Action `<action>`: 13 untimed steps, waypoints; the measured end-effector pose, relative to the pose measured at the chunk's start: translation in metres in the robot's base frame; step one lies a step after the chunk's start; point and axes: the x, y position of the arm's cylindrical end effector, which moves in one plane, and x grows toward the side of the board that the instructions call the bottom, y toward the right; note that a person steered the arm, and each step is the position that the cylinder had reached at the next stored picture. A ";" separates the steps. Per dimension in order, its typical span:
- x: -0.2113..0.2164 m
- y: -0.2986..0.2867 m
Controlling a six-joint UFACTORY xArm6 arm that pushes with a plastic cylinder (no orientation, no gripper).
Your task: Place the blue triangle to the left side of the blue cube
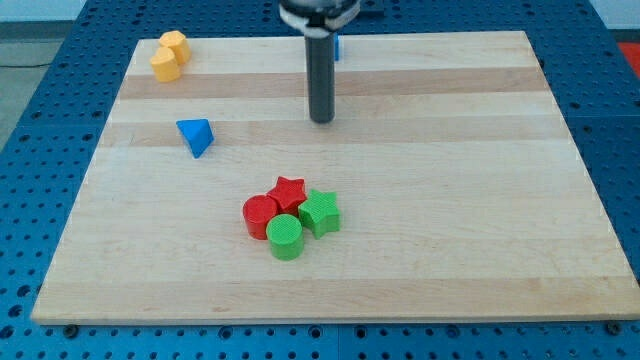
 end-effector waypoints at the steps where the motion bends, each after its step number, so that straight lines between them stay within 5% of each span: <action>1: 0.049 -0.045; 3: 0.072 -0.149; 5: 0.011 -0.170; 7: -0.026 -0.107; 10: 0.000 -0.037; 13: -0.037 -0.015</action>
